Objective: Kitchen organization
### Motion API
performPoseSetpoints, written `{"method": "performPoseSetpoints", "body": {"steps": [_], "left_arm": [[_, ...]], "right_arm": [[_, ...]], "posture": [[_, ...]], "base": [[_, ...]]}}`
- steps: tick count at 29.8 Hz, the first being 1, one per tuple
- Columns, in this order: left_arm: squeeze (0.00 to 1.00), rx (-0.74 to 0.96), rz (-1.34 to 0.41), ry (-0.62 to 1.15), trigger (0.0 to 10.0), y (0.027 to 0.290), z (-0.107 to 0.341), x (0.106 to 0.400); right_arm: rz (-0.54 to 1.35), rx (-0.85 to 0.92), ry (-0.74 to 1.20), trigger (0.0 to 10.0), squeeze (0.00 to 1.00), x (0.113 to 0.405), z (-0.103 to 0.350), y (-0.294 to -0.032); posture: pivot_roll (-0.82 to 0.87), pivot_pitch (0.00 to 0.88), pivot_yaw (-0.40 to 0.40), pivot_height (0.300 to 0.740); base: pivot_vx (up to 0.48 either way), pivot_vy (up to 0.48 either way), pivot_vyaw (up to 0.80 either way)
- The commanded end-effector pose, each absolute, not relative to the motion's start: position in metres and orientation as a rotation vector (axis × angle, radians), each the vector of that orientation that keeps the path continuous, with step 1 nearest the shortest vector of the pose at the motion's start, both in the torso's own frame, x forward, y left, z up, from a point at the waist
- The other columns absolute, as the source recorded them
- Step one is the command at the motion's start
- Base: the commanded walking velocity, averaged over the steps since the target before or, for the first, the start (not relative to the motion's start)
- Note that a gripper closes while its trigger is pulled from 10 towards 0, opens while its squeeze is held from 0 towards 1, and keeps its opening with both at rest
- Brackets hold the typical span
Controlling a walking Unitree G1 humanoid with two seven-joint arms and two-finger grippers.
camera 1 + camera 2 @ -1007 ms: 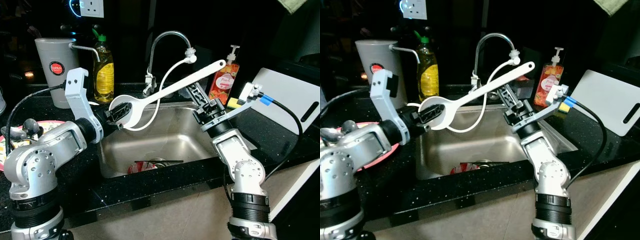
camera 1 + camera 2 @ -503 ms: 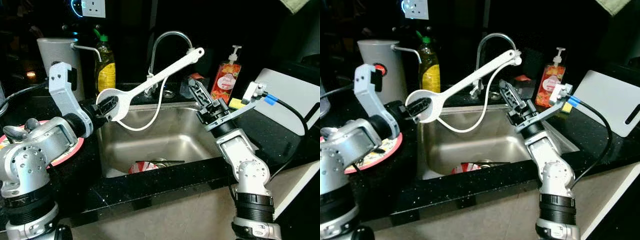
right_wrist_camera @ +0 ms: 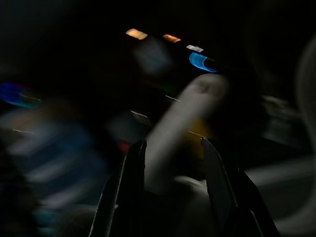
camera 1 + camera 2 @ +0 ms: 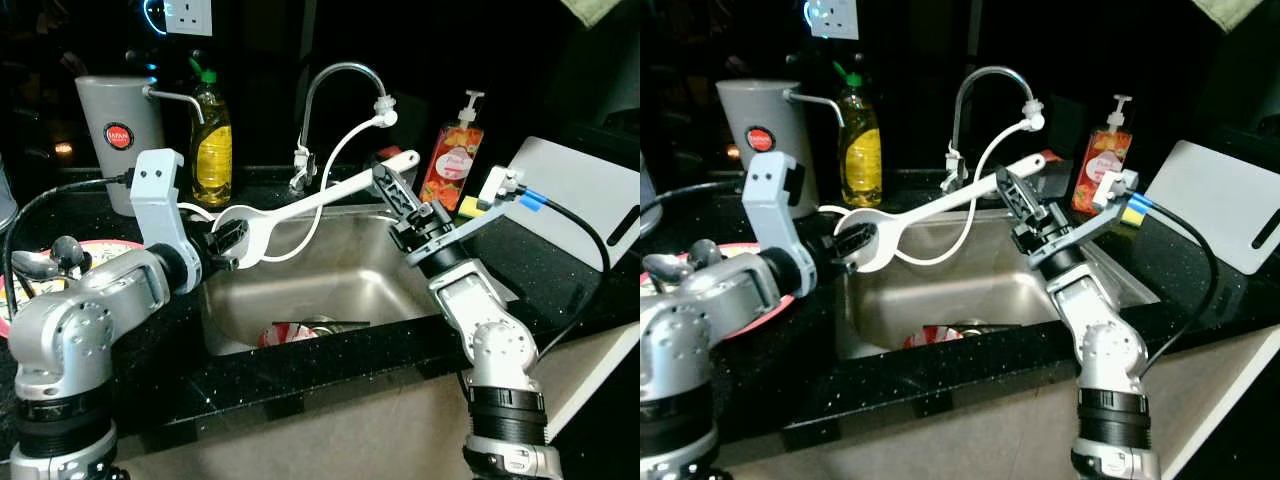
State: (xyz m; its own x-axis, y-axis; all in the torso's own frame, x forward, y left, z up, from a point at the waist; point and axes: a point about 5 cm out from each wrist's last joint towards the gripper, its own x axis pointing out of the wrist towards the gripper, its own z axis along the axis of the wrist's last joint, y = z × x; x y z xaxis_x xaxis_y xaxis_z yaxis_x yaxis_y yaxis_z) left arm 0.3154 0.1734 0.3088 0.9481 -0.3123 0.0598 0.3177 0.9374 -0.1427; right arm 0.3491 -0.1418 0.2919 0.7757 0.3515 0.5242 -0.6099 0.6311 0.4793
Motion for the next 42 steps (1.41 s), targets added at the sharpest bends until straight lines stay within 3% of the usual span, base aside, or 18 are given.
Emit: {"method": "performPoseSetpoints", "body": {"steps": [1, 5, 9, 12, 19, 20, 27, 28, 35, 37, 38, 39, 42], "left_arm": [[0.0, -0.133, -0.202, -0.068, 10.0, 0.185, 0.317, 0.323], [0.0, -0.122, -0.056, 0.022, 10.0, 0.199, 0.31, 0.338], [0.0, -0.092, -0.02, 0.047, 10.0, 0.202, 0.305, 0.343], [0.0, 0.106, -0.131, 0.126, 10.0, 0.182, 0.293, 0.345], [0.0, 0.199, -0.309, 0.148, 10.0, 0.152, 0.286, 0.344], [1.0, 0.202, -0.322, 0.152, 10.0, 0.15, 0.285, 0.345], [1.0, 0.196, -0.339, 0.139, 10.0, 0.148, 0.283, 0.347], [0.0, 0.201, -0.327, 0.11, 10.0, 0.15, 0.286, 0.347], [0.0, 0.182, -0.28, -0.057, 10.0, 0.155, 0.306, 0.339], [0.0, 0.205, -0.48, -0.098, 10.0, 0.137, 0.307, 0.315], [0.0, 0.205, -0.48, -0.098, 10.0, 0.137, 0.307, 0.315], [0.0, 0.214, -0.625, -0.103, 10.0, 0.126, 0.304, 0.298], [0.0, 0.219, -0.655, -0.108, 10.0, 0.124, 0.303, 0.293]], "right_arm": [[0.446, 0.626, -0.377, 10.0, 0.0, 0.356, 0.283, -0.152], [0.239, 0.44, -0.396, 10.0, 0.0, 0.36, 0.281, -0.173], [0.161, 0.39, -0.407, 10.0, 0.0, 0.359, 0.282, -0.184], [-0.04, 0.327, -0.441, 10.0, 0.0, 0.357, 0.282, -0.211], [-0.225, 0.18, -0.538, 10.0, 0.0, 0.348, 0.296, -0.24], [-0.243, 0.161, -0.55, 10.0, 0.0, 0.348, 0.298, -0.241], [-0.262, 0.145, -0.563, 10.0, 0.0, 0.348, 0.296, -0.241], [-0.265, 0.144, -0.563, 10.0, 0.0, 0.348, 0.295, -0.24], [-0.268, 0.127, -0.563, 10.0, 0.0, 0.35, 0.291, -0.236], [-0.307, 0.086, -0.551, 10.0, 0.0, 0.348, 0.287, -0.24], [-0.307, 0.086, -0.551, 10.0, 0.0, 0.348, 0.287, -0.24], [-0.357, 0.04, -0.536, 10.0, 0.0, 0.347, 0.283, -0.245], [-0.39, 0.014, -0.525, 10.0, 0.0, 0.347, 0.281, -0.249]], "posture": [[0.09, 0.025, -0.085, 0.74], [0.09, 0.027, -0.079, 0.74], [0.08, 0.029, -0.076, 0.74], [0.08, 0.032, -0.077, 0.74], [0.07, 0.031, -0.07, 0.74], [0.07, 0.03, -0.069, 0.74], [0.07, 0.027, -0.067, 0.74], [0.07, 0.027, -0.068, 0.74], [0.07, 0.027, -0.071, 0.74], [0.07, 0.028, -0.075, 0.74], [0.07, 0.028, -0.075, 0.74], [0.07, 0.029, -0.077, 0.74], [0.07, 0.03, -0.078, 0.74]], "base": [[0.0, 0.0, 0.0], [0.0, 0.0, 0.0], [0.0, 0.0, 0.0], [0.0, 0.0, 0.0], [0.0, 0.0, 0.0], [0.0, 0.0, 0.0], [0.0, 0.0, 0.0], [0.0, 0.0, 0.0], [0.0, 0.0, 0.0], [0.0, 0.0, 0.0], [0.0, 0.0, 0.0], [0.0, 0.0, 0.0], [0.0, 0.0, 0.0]]}}
